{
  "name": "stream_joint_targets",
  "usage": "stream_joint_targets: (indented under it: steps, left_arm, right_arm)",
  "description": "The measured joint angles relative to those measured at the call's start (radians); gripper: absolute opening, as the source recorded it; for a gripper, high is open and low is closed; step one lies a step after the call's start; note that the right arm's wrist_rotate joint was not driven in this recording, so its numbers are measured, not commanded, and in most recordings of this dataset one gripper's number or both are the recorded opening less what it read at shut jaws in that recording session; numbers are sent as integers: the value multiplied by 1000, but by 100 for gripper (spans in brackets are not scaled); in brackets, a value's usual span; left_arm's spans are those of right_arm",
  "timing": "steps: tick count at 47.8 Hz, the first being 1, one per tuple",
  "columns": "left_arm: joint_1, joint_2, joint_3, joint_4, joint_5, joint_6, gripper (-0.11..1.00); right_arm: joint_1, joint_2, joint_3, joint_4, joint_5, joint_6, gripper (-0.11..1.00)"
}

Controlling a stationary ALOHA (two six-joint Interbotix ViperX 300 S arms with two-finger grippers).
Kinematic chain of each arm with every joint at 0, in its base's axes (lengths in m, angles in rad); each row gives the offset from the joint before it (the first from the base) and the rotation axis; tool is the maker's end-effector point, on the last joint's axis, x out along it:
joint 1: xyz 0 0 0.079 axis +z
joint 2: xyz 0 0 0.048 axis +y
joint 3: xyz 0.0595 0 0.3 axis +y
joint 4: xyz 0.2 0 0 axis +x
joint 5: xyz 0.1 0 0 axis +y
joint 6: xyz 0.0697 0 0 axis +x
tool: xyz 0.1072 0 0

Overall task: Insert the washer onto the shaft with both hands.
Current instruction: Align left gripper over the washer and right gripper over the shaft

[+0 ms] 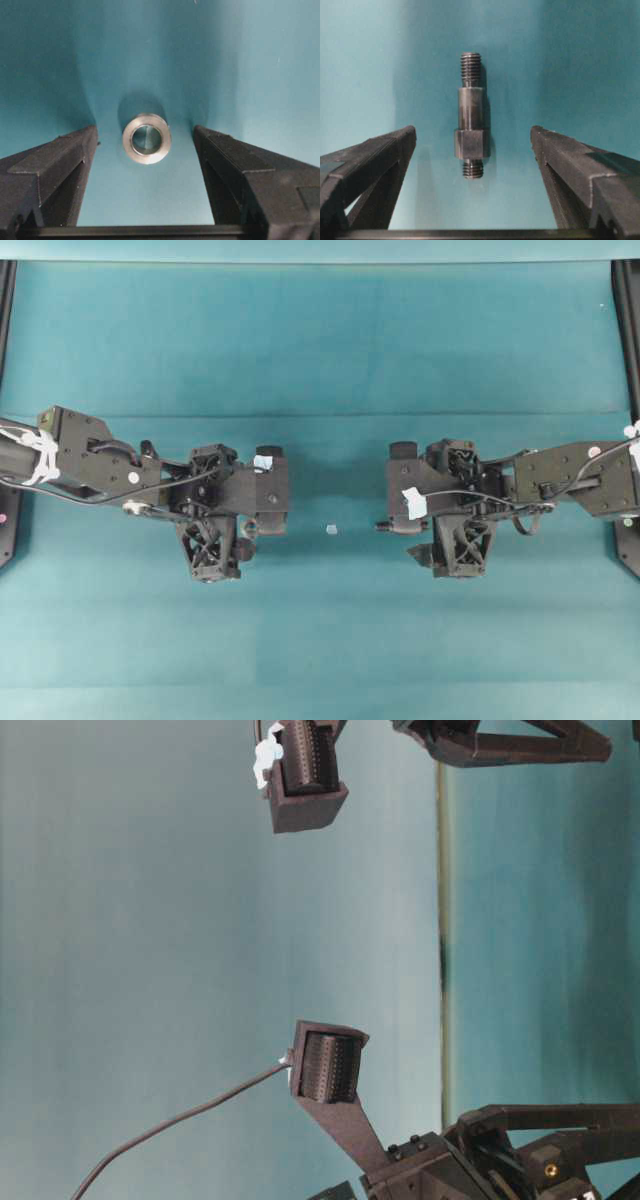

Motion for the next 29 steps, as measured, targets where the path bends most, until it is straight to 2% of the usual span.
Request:
stream_joint_targets:
  steps: [29]
  left_arm:
    - [-2, 2, 0, 2, 0, 0, 80]
  right_arm:
    - [-2, 5, 18, 0, -25, 0, 78]
